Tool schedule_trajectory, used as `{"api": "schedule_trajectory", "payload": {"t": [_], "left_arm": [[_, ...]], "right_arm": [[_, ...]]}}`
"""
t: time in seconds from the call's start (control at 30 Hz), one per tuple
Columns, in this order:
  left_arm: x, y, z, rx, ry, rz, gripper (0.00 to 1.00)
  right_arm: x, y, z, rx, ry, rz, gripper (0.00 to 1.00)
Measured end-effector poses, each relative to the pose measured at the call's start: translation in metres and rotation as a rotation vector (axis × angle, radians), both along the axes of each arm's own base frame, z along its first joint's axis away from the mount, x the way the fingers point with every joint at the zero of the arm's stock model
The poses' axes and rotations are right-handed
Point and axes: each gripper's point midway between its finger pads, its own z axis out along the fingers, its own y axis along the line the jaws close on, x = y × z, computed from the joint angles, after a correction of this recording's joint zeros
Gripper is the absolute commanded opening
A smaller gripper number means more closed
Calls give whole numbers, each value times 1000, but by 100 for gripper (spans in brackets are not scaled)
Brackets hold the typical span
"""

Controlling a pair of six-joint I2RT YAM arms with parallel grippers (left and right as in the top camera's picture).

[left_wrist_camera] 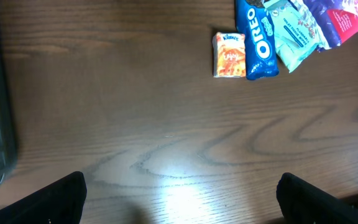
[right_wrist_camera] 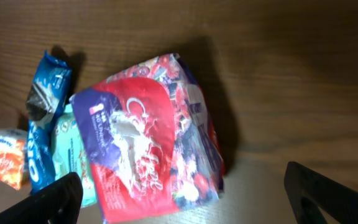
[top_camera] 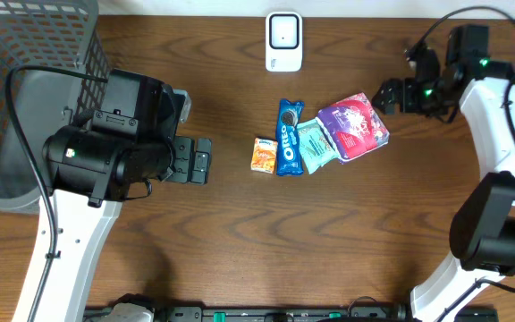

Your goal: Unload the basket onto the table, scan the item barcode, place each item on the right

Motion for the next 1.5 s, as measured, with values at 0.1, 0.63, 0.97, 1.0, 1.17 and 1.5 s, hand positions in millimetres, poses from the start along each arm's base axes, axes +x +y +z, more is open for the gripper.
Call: {"api": "schedule_trajectory", "payload": {"t": [0.1, 0.63, 0.97, 1.0, 1.17, 1.5], "left_arm": [[0, 0, 0, 0, 0, 0, 98], [0, 0, 0, 0, 0, 0, 98], [0, 0, 0, 0, 0, 0, 98], [0, 0, 0, 0, 0, 0, 98], [0, 0, 0, 0, 0, 0, 98], [0, 0, 0, 0, 0, 0, 98]], "right_arm": [[4, 7, -15, 42, -25, 19, 93], [10, 40, -98, 162, 83, 81, 45], [-1, 45, -91, 189, 149, 74, 1], [-4, 44, -90, 182, 159, 70, 1], [-9, 27, -61, 59, 147, 29, 2], [-15, -28, 46, -522, -38, -262, 2]]}}
